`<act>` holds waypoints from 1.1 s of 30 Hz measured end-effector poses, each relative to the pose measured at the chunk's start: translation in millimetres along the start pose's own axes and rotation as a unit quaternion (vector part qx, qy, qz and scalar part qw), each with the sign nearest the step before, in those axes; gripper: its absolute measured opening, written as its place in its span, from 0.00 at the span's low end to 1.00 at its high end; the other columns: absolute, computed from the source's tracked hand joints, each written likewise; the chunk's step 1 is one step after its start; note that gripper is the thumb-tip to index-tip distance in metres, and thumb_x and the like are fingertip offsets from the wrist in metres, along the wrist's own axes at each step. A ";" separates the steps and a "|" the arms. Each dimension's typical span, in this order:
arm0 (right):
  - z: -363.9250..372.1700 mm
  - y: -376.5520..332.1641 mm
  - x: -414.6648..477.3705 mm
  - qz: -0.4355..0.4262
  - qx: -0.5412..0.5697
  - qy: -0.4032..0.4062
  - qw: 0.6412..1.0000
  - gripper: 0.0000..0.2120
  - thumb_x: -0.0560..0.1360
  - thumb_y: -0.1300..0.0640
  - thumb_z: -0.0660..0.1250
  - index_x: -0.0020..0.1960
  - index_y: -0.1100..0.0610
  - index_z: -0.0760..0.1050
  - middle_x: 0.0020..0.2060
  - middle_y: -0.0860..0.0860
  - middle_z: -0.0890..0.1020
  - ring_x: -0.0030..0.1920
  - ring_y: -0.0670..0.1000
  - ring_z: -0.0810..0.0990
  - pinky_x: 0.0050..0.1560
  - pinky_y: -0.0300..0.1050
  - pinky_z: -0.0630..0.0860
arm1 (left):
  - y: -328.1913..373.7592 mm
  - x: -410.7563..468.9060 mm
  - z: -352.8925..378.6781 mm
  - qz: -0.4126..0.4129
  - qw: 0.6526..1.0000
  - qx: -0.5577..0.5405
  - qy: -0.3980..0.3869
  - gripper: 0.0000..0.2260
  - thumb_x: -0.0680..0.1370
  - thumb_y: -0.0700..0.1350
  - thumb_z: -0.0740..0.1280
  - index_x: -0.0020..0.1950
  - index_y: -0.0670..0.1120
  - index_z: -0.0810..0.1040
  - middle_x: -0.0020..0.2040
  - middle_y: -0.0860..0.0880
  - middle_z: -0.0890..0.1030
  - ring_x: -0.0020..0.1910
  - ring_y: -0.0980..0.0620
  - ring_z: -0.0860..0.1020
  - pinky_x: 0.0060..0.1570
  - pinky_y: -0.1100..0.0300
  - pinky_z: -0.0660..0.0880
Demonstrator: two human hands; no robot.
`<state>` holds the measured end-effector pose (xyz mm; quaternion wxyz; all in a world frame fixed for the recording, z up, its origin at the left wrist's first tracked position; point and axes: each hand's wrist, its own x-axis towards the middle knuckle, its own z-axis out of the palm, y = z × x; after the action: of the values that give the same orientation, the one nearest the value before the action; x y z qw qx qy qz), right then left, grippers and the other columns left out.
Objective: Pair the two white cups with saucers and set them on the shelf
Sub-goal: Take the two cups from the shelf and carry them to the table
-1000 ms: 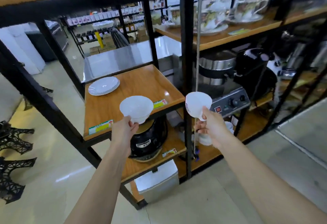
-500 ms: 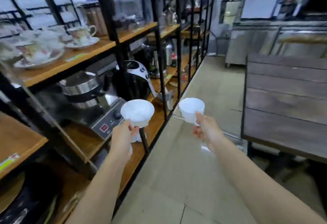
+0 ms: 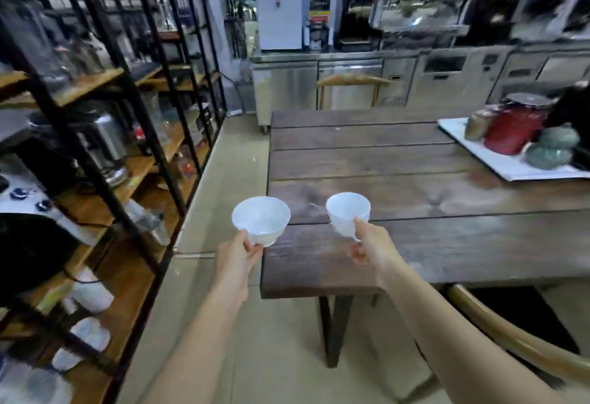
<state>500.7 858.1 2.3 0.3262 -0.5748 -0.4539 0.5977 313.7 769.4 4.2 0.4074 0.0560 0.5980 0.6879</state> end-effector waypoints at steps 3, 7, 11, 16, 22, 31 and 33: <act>-27.5 3.9 33.3 0.014 0.014 0.035 0.999 0.16 0.78 0.50 0.56 0.59 0.60 0.70 0.34 0.53 0.73 0.33 0.52 0.71 0.35 0.44 0.70 | -15.2 24.8 44.2 -0.016 0.999 0.022 -0.032 0.14 0.77 0.37 0.59 0.31 0.43 0.65 0.38 0.45 0.73 0.40 0.48 0.77 0.49 0.56 0.75; -51.9 8.0 82.7 0.028 0.020 0.080 0.996 0.16 0.78 0.50 0.56 0.58 0.60 0.70 0.36 0.53 0.74 0.34 0.53 0.73 0.34 0.44 0.71 | -31.3 62.6 97.6 -0.052 0.996 0.041 -0.063 0.14 0.77 0.38 0.59 0.31 0.43 0.64 0.45 0.43 0.74 0.42 0.47 0.77 0.55 0.54 0.73; -68.6 3.4 130.1 0.046 0.006 0.111 0.993 0.15 0.78 0.51 0.55 0.53 0.62 0.70 0.32 0.55 0.74 0.32 0.54 0.74 0.36 0.47 0.70 | -38.4 99.0 139.4 -0.099 0.989 0.075 -0.074 0.12 0.78 0.37 0.59 0.33 0.41 0.67 0.55 0.43 0.74 0.48 0.44 0.78 0.56 0.55 0.73; -84.2 -4.5 183.2 0.075 0.014 0.124 0.989 0.13 0.78 0.51 0.56 0.40 0.58 0.68 0.29 0.55 0.72 0.27 0.52 0.72 0.28 0.42 0.67 | -47.0 135.2 181.9 -0.149 0.983 0.086 -0.070 0.06 0.78 0.38 0.61 0.51 0.36 0.74 0.38 0.47 0.72 0.46 0.47 0.76 0.63 0.53 0.71; -89.7 -1.8 222.0 0.102 0.037 0.129 0.986 0.14 0.79 0.52 0.54 0.37 0.56 0.67 0.26 0.52 0.67 0.24 0.49 0.64 0.25 0.39 0.59 | -55.7 154.8 208.7 -0.184 0.972 0.130 -0.067 0.05 0.79 0.36 0.60 0.48 0.36 0.74 0.39 0.44 0.75 0.54 0.43 0.78 0.66 0.48 0.69; -95.7 12.1 261.4 0.084 0.037 0.106 0.990 0.13 0.80 0.53 0.54 0.40 0.56 0.70 0.29 0.52 0.70 0.26 0.47 0.64 0.26 0.40 0.59 | -79.8 161.0 224.2 -0.184 0.964 0.182 -0.062 0.18 0.79 0.40 0.61 0.29 0.40 0.73 0.58 0.43 0.77 0.63 0.46 0.73 0.68 0.51 0.64; -97.2 16.5 265.1 0.074 0.046 0.103 0.991 0.13 0.80 0.53 0.54 0.40 0.56 0.70 0.30 0.52 0.70 0.25 0.47 0.63 0.25 0.40 0.59 | -84.9 160.8 225.4 -0.188 0.962 0.192 -0.057 0.19 0.79 0.40 0.61 0.28 0.40 0.73 0.54 0.46 0.76 0.62 0.47 0.72 0.69 0.50 0.63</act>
<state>565.0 1109.8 -109.4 0.3521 -0.6498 -0.3456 0.5782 376.3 1041.5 -72.7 0.5442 0.0590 0.6946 0.4668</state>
